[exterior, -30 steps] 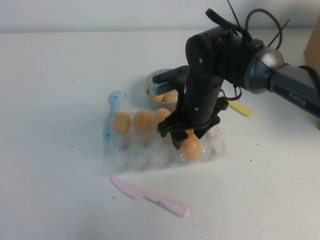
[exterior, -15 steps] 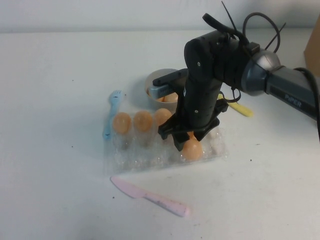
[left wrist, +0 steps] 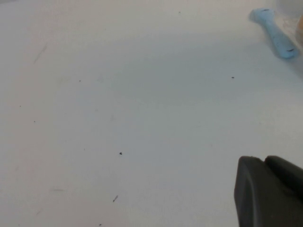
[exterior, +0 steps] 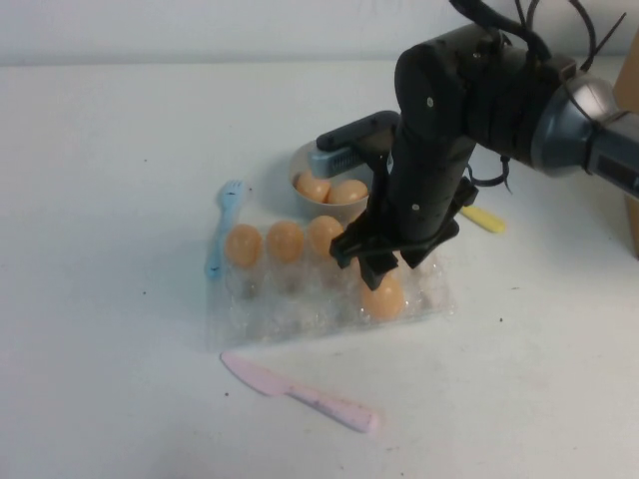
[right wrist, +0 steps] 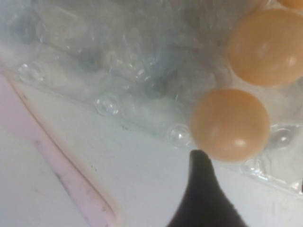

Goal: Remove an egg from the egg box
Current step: Pick up the egg from the plastic box

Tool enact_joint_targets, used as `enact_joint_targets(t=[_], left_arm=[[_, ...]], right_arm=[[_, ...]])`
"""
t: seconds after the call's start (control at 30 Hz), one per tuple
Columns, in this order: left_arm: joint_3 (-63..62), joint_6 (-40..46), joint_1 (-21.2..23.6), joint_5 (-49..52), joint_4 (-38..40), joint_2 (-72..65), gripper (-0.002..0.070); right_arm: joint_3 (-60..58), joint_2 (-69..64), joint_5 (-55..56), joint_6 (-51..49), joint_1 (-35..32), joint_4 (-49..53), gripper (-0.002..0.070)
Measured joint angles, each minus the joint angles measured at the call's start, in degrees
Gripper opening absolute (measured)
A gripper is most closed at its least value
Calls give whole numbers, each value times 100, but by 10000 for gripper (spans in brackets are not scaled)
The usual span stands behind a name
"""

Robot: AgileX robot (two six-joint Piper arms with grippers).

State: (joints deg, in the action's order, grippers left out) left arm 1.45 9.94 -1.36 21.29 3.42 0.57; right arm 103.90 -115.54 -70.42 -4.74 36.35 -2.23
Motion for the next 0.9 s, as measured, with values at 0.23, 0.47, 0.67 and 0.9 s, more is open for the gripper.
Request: enact_joint_targets(t=[0.23, 0.47, 0.67, 0.9], left_arm=[[0, 0, 0, 0, 0, 0, -3], [0, 0, 0, 0, 0, 0, -3], [0, 0, 0, 0, 0, 0, -3], [0, 0, 0, 0, 0, 0, -3]], right_arm=[[-254, -23, -12, 5, 0, 20, 389], [-254, -111, -12, 5, 0, -72, 388], [-254, -124, 184, 5, 0, -106, 388], [-254, -163, 298, 5, 0, -117, 388]])
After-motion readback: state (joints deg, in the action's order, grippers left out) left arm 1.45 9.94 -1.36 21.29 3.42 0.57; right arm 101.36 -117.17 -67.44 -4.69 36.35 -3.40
